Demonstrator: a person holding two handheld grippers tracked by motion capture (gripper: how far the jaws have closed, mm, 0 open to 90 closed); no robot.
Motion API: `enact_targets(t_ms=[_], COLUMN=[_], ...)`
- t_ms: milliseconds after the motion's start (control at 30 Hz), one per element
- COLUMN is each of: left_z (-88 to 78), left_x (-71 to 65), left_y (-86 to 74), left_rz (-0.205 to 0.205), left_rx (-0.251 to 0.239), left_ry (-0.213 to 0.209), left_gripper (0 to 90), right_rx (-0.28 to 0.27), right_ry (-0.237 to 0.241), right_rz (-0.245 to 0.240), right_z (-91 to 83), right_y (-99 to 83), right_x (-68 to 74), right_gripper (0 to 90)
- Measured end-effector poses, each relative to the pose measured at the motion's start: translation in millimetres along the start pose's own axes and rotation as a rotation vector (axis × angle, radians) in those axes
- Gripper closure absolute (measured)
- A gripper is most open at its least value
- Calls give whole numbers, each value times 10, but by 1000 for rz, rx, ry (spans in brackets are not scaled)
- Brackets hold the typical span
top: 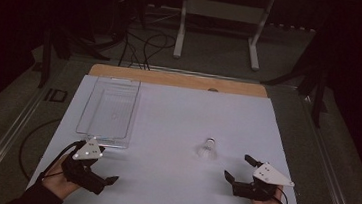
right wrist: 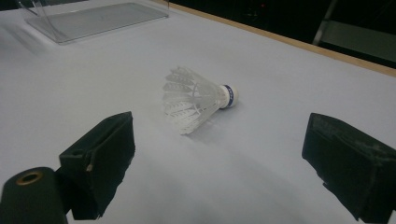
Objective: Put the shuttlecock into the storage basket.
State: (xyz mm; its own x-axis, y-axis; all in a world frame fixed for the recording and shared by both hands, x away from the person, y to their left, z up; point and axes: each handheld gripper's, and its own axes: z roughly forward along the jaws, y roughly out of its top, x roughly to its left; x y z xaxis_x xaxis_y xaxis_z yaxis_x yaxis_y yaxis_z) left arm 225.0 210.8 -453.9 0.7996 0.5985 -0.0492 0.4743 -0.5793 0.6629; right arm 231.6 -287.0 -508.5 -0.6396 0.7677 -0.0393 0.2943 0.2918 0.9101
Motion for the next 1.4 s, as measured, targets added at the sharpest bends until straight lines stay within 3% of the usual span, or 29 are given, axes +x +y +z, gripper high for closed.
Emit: enact_targets(t_ms=[233, 633, 1167, 1400], left_z=[26, 67, 212, 260], left_x=[-8, -44, -90, -98], left_y=[93, 205, 379, 472], left_rz=[9, 42, 90, 111], left_rx=[32, 133, 249, 278], left_ry=[-11, -22, -71, -84], left_gripper=[0, 0, 0, 0], right_rx=[4, 5, 6, 8], right_ry=[2, 5, 14, 20], right_rz=[-2, -1, 5, 6], right_z=[1, 6, 15, 15], right_y=[-3, -5, -10, -11], right_x=[-7, -4, -10, -8], right_gripper=[94, 94, 94, 94])
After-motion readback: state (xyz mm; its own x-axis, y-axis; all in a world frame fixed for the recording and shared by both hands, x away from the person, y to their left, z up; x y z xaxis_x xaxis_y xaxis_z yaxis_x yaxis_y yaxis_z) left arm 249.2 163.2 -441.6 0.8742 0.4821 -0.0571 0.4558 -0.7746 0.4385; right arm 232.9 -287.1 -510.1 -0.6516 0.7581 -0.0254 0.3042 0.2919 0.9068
